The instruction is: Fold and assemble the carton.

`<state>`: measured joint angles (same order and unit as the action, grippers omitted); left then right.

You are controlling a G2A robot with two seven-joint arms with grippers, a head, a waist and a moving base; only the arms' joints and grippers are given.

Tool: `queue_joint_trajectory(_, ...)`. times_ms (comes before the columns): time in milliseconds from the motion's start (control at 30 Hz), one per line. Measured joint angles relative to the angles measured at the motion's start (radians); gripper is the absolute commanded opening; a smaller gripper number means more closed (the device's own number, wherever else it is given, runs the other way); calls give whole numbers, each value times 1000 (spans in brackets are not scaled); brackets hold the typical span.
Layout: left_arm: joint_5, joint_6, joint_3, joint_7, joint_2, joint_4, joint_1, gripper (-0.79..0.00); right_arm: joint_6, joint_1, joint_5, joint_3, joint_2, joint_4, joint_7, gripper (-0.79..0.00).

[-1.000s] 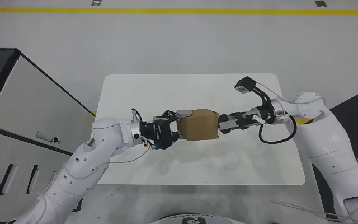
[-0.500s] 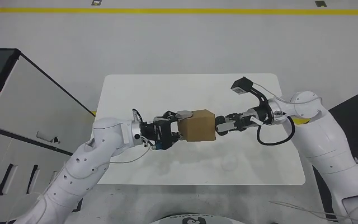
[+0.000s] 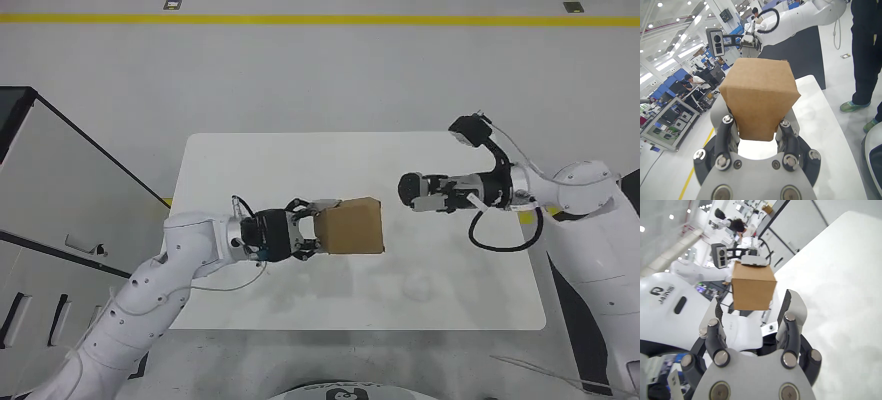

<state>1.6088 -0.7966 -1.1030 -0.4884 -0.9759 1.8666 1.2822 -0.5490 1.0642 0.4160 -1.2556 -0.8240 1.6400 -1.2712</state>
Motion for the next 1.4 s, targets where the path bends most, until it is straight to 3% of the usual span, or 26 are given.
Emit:
queue_joint_trajectory(167,-28,-26,3,-1,-1,-9,-12,-785,-182,68,-240,-51,18,42,181,0)
queue_joint_trajectory(400,-1,-25,1,7,0,0,-19,-785,-177,65,-236,-49,18,47,177,0)
queue_joint_trajectory(567,-63,-20,-3,29,-2,-1,-8,-785,-297,83,-261,-42,31,114,298,0)
queue_joint_trajectory(800,-124,-31,-17,58,-2,3,-4,-785,-462,78,-464,13,88,140,464,0)
queue_joint_trajectory(1133,-130,-30,-18,104,-2,21,0,-785,-463,70,-507,20,101,175,481,0)
queue_joint_trajectory(1400,-242,-54,-16,142,-7,18,0,-785,-463,48,-700,57,98,296,573,0)
